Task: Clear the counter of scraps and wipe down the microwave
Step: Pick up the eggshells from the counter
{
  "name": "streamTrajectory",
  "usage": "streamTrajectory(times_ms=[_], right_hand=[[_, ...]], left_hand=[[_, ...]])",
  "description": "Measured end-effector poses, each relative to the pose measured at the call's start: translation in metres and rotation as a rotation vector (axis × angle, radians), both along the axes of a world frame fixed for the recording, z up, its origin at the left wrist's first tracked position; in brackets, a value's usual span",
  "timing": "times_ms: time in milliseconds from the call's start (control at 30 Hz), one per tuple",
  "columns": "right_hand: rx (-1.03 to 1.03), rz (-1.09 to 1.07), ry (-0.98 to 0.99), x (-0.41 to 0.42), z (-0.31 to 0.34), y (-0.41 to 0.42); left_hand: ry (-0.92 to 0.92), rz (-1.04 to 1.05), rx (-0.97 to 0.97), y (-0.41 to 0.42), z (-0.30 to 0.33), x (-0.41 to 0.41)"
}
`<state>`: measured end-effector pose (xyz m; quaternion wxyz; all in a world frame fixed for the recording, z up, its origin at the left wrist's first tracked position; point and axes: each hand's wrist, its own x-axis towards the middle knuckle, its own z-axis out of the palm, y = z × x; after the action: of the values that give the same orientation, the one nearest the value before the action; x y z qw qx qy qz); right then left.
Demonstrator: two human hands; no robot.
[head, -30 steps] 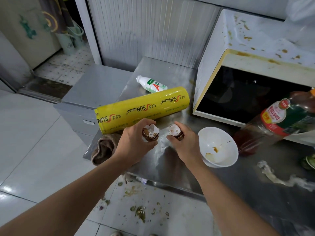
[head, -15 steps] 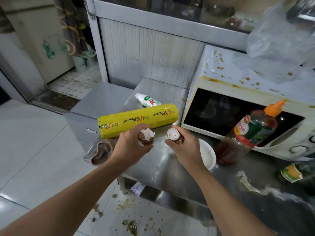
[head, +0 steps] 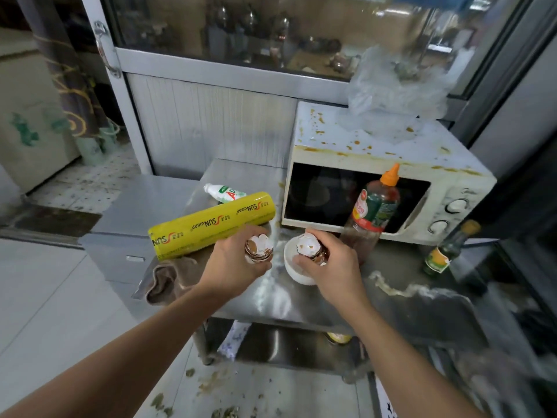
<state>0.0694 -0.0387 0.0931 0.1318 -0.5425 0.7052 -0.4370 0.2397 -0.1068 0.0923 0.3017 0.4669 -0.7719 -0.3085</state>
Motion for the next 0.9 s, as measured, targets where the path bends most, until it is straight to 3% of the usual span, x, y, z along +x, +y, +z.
streamTrajectory(times_ms=[433,900], right_hand=[[0.034,-0.455,-0.049,0.060,0.012,0.176],[-0.001,-0.822,-0.079,0.112,0.040,0.406]], left_hand=[[-0.031,-0.434,0.034,0.108,0.017,0.020],[-0.030,-0.894,0.028,0.290,0.040,-0.002]])
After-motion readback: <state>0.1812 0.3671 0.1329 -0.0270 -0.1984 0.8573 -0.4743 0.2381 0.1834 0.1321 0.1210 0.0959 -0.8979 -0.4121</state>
